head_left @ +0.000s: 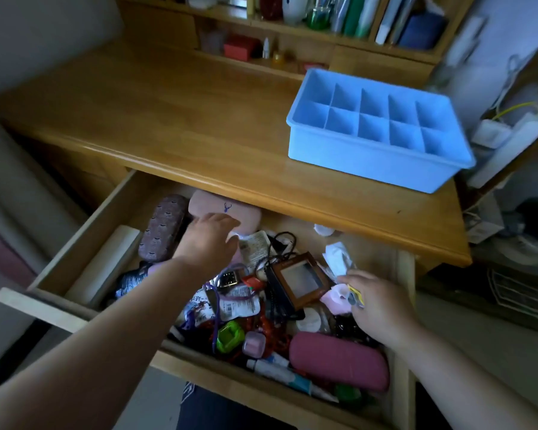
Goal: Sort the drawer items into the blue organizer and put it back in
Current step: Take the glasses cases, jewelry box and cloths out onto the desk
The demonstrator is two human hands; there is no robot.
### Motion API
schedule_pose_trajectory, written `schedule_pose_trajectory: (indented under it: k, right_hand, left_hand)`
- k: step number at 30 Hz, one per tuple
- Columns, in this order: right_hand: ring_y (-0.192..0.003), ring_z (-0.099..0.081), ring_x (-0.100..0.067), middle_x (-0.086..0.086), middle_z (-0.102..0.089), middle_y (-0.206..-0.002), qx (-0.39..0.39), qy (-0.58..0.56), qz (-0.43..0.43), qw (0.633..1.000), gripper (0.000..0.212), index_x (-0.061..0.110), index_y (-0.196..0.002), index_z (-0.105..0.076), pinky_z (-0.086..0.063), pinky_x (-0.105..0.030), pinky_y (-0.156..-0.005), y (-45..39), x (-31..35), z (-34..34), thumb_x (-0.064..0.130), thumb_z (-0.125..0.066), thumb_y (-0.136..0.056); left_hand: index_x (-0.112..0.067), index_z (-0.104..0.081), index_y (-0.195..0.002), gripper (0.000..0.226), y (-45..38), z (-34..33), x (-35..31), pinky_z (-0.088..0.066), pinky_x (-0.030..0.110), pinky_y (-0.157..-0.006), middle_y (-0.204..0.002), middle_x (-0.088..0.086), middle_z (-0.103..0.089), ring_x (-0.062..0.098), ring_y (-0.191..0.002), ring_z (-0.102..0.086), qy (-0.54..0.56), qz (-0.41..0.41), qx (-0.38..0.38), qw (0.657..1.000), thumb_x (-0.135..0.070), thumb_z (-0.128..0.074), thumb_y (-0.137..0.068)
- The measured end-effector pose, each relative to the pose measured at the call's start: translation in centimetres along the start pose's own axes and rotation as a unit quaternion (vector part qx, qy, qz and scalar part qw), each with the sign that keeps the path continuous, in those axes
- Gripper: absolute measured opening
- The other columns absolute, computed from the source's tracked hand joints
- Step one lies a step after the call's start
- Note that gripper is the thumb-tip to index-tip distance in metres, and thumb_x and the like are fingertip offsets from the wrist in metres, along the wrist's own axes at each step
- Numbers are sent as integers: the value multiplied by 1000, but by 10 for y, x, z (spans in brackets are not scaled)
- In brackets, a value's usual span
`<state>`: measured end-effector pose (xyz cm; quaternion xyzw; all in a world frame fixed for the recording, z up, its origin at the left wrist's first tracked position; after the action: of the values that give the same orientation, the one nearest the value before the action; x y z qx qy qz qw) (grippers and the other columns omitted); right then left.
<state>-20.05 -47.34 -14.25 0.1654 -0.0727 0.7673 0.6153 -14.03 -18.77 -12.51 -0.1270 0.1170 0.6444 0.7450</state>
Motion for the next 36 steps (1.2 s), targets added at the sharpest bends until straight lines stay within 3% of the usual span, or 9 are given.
schedule_pose_trajectory:
  k: [4,9,12,16,19,25,31,33,36]
  right_hand:
    - [-95,-66,-19,9,-67,-112,-84,-91,80,989,45,18,-105,-71,-54,-30,-76,9,28,28,-5,-62,-68]
    - [-104,-61,-8,11,-63,-117,-77,-129,136,979,55,19,-109,-70,-51,-25,-85,13,48,39,-10,-62,-63]
    - [-103,-59,-6,12,-62,-114,-46,-172,109,978,47,17,-107,-70,-48,-19,-86,12,43,38,-7,-61,-68]
    - [-77,-60,-3,13,-67,-81,-24,-245,4,969,36,25,-89,-69,-41,-9,-61,11,27,38,-6,-61,-71]
    - [-44,-49,1,11,-59,-54,-11,-351,-82,933,34,32,-80,-66,-32,-12,-40,5,20,35,-1,-61,-73]
    - [-63,-58,-18,-9,-61,-65,-5,-546,-215,810,16,2,-83,-69,-44,-28,-62,-17,25,32,4,-62,-70]
    - [-87,-58,-29,-18,-65,-96,72,-700,-149,695,46,17,-95,-75,-44,-35,-74,-44,70,38,-14,-45,-78]
    - [-85,-58,-29,-20,-63,-95,109,-755,-135,632,46,18,-100,-74,-46,-33,-70,-55,93,34,-11,-43,-82]
    - [-70,-67,-26,-19,-67,-84,123,-834,-147,517,35,20,-93,-74,-55,-31,-60,-76,123,27,3,-45,-89]
  left_hand:
    - [-18,-66,-115,27,26,13,-73,-42,4,-71,-107,-4,-66,4,-86,-58,223,-78,-32,971,-17,-64,-88]
    - [-19,-68,-106,21,24,0,-103,-53,25,-77,-90,-7,-68,11,-83,-64,344,15,14,939,-13,-67,-85]
    - [-20,-70,-85,3,24,11,-90,-46,17,-61,-74,-9,-65,7,-66,-58,288,49,-26,956,-20,-67,-85]
    - [-12,-48,-60,33,28,26,-74,-41,32,-60,-66,0,-47,18,-66,-44,80,-13,-49,996,-21,-57,-91]
    - [-10,-41,-53,42,33,30,-56,-30,29,-49,-51,-3,-39,13,-49,-36,187,61,-63,978,-17,-54,-92]
    - [-8,-67,-97,33,43,14,-27,-50,43,-85,-94,18,-70,32,-89,-66,556,329,-10,763,-38,-55,-92]
    - [-4,-68,-109,50,41,20,-48,-54,42,-81,-113,21,-67,31,-101,-66,774,297,0,559,-46,-50,-89]
    - [-4,-64,-115,51,44,23,-66,-50,50,-90,-115,24,-64,33,-107,-62,767,227,23,600,-44,-50,-86]
    - [-22,-49,-121,37,50,29,-91,-52,43,-90,-115,7,-64,29,-109,-61,610,61,14,790,-34,-61,-89]
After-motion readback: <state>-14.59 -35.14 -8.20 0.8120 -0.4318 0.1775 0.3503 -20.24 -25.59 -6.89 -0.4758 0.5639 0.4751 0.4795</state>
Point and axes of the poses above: each hand's wrist, its own y-axis away from the middle knuckle, its own z-axis out of the back of the hand, x = y × z, the point moved 5 cm from there along -y, towards the middle knuckle
